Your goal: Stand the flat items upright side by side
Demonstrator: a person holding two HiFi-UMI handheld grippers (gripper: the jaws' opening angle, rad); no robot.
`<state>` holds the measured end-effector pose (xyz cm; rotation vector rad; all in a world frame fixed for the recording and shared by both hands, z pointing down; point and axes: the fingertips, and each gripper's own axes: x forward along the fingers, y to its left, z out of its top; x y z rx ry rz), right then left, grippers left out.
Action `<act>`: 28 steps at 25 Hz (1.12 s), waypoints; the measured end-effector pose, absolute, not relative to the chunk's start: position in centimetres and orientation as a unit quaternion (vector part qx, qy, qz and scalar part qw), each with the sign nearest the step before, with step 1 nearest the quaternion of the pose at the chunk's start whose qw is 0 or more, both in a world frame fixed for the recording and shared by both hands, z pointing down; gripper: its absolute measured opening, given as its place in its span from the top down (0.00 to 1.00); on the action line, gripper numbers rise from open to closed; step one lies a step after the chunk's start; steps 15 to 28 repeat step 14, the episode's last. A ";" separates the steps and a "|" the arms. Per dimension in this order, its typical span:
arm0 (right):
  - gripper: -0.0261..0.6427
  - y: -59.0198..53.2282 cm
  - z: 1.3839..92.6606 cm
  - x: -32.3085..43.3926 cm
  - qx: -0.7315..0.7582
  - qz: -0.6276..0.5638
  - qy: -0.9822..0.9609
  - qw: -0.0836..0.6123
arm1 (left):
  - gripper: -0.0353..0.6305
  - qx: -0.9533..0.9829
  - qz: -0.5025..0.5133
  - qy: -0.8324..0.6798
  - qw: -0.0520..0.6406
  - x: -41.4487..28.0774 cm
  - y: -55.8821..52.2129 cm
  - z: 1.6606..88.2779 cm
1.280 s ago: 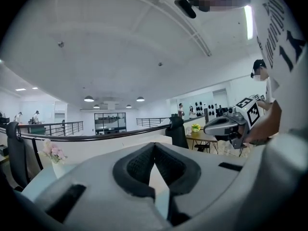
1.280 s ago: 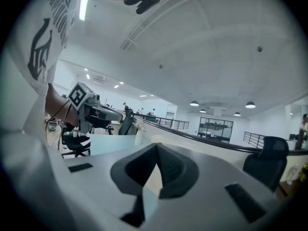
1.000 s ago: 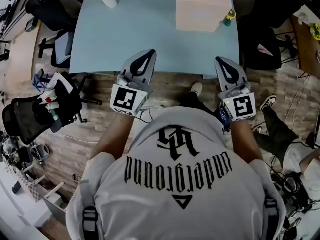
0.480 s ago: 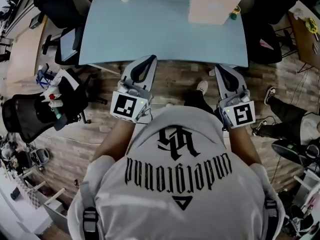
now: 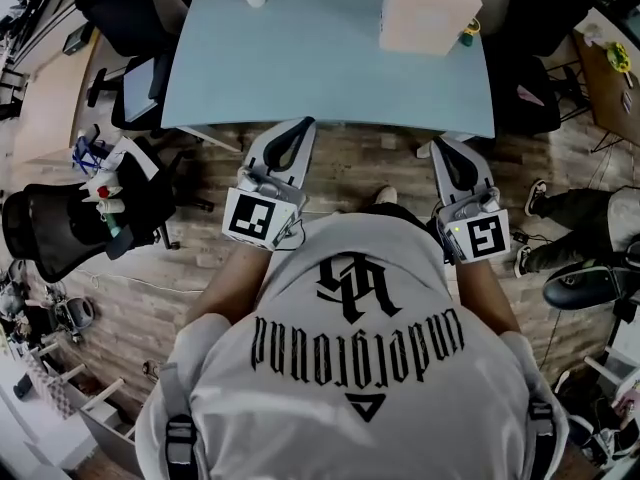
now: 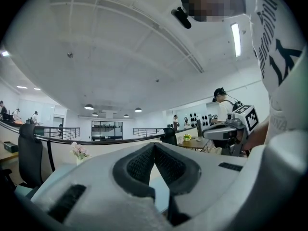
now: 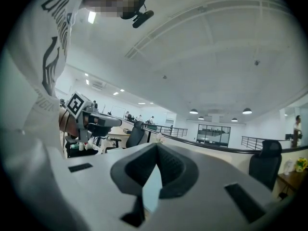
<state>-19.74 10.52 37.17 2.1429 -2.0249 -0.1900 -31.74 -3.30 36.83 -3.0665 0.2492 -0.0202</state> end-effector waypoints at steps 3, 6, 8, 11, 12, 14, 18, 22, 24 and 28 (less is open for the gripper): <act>0.95 10.4 37.3 -19.3 0.724 -0.058 -0.682 0.084 | 0.95 -0.996 0.001 0.083 0.034 -31.9 -3.5 36.5; 0.95 10.2 37.2 -19.3 0.722 -0.057 -0.684 0.085 | 0.95 -0.995 0.007 0.087 0.038 -32.1 -3.8 36.2; 0.95 10.0 37.0 -19.2 0.721 -0.057 -0.685 0.083 | 0.95 -0.995 0.009 0.088 0.042 -32.1 -3.9 36.1; 0.95 9.8 36.9 -18.9 0.721 -0.055 -0.687 0.076 | 0.95 -0.995 0.010 0.089 0.044 -32.1 -4.0 36.1; 0.95 9.7 37.0 -18.8 0.721 -0.054 -0.687 0.074 | 0.95 -0.995 0.009 0.089 0.042 -32.1 -4.0 36.1; 0.95 9.5 37.2 -18.7 0.721 -0.049 -0.687 0.072 | 0.95 -0.995 0.006 0.089 0.038 -32.3 -4.0 36.3; 0.95 9.5 37.2 -18.7 0.721 -0.049 -0.687 0.072 | 0.95 -0.995 0.006 0.089 0.038 -32.3 -4.0 36.3; 0.95 9.5 37.2 -18.7 0.721 -0.049 -0.687 0.072 | 0.95 -0.995 0.006 0.089 0.038 -32.3 -4.0 36.3; 0.95 9.5 37.2 -18.7 0.721 -0.049 -0.687 0.072 | 0.95 -0.995 0.006 0.089 0.038 -32.3 -4.0 36.3; 0.95 9.5 37.2 -18.7 0.721 -0.049 -0.687 0.072 | 0.95 -0.995 0.006 0.089 0.038 -32.3 -4.0 36.3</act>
